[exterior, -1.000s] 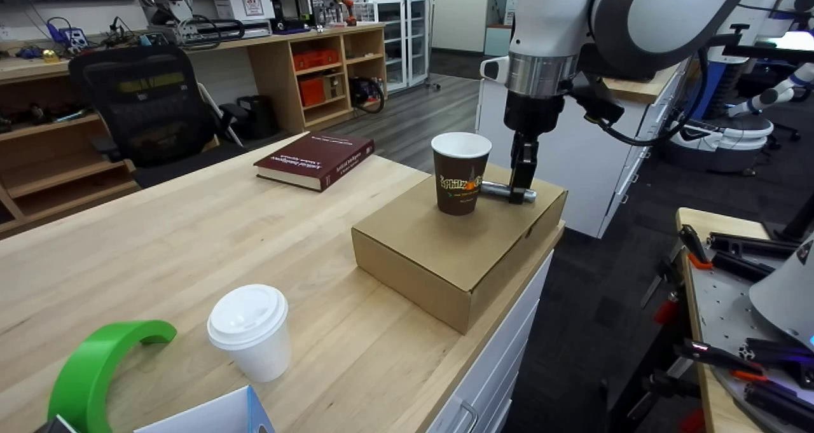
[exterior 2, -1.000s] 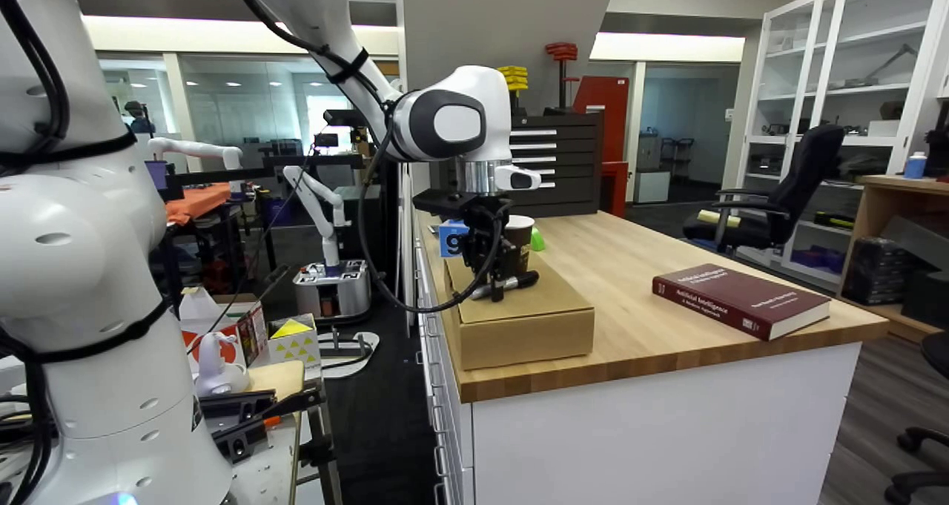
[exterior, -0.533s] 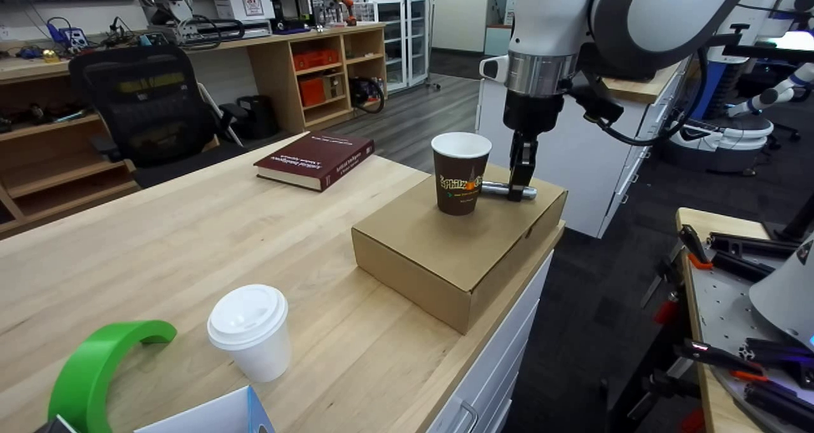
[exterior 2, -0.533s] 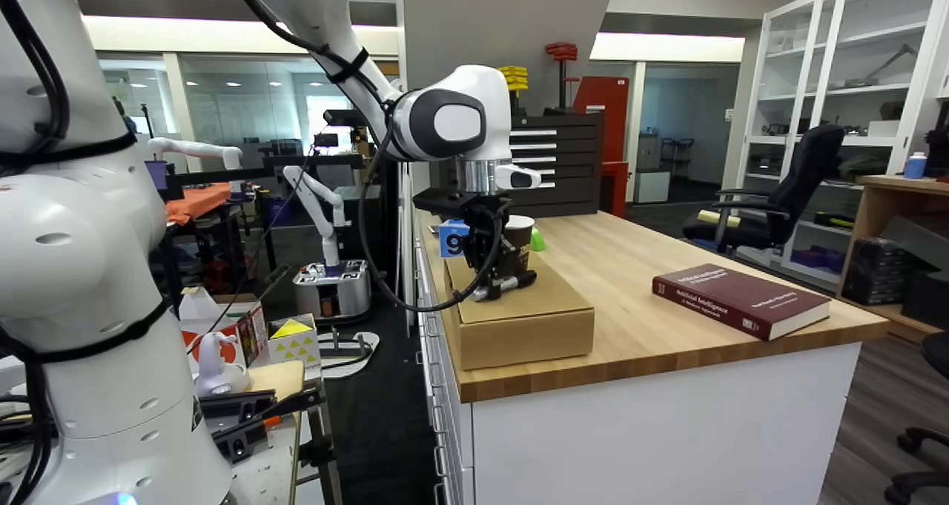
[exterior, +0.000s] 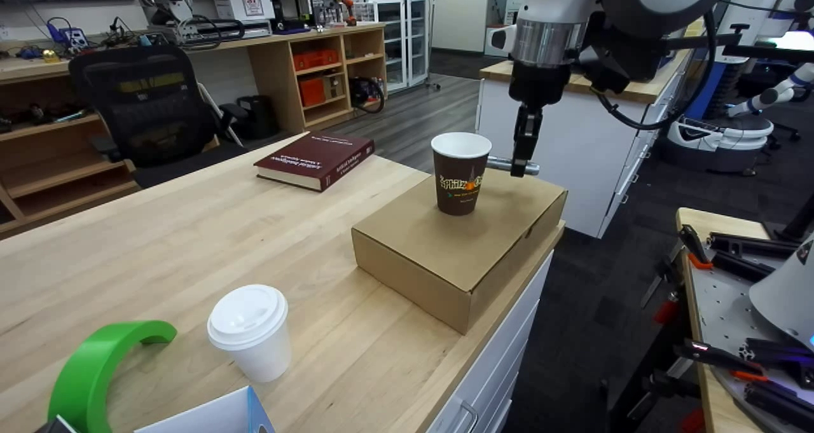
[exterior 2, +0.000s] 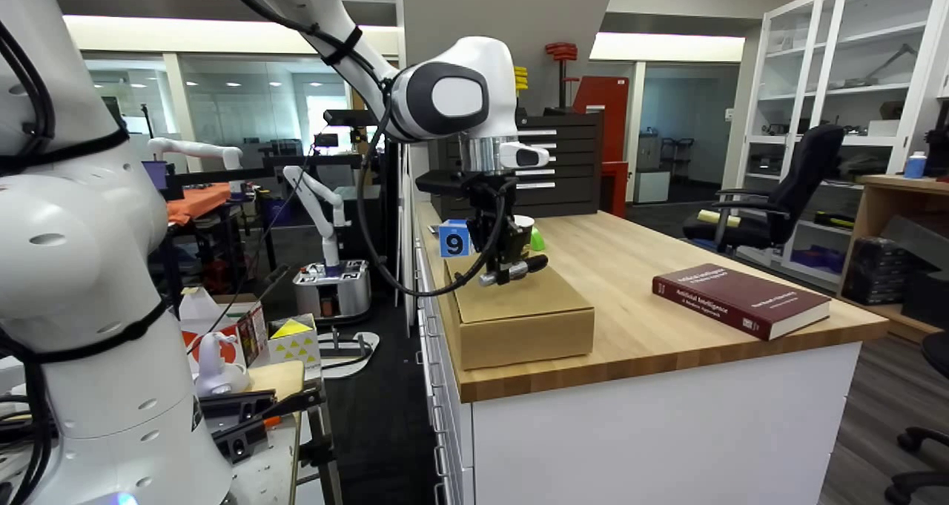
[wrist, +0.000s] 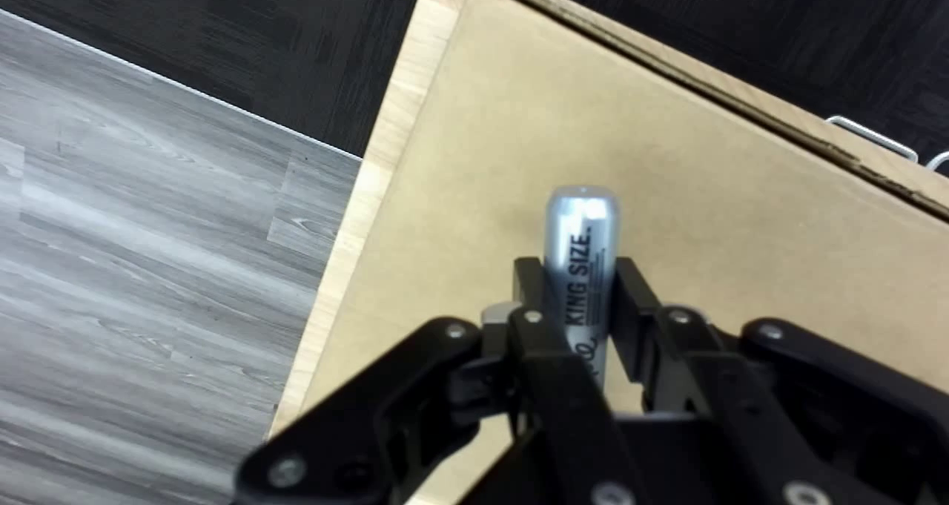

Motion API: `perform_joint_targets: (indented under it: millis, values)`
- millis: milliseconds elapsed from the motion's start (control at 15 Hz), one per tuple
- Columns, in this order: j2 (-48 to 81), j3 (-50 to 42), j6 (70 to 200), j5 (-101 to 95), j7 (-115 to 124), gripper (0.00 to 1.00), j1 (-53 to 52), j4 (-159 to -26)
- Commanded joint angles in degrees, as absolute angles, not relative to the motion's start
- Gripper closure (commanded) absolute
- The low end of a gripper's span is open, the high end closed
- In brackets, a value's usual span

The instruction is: Place the black marker inside the coffee cup

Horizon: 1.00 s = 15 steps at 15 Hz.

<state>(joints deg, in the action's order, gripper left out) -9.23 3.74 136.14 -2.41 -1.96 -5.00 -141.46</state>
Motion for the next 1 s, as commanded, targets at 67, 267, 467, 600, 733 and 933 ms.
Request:
perform_joint_targets:
  millis: [67, 267, 467, 600, 733, 933]
  values:
    - [-15.1, 3.7, 126.4, -2.4, -1.7, 0.94, -4.5, -138.9]
    - [-16.7, 3.7, 119.8, -3.3, -2.0, 0.94, -4.4, -135.5]
    - [-17.2, 4.2, 113.9, -5.1, -1.6, 0.94, -4.3, -131.2]
    - [-16.4, 4.6, 109.8, -6.3, -1.8, 0.94, -4.5, -127.8]
    - [-15.1, 5.3, 105.4, -7.7, -2.3, 0.94, -4.9, -124.0]
    - [-12.5, 7.0, 98.9, -9.7, -3.2, 0.94, -5.9, -118.6]
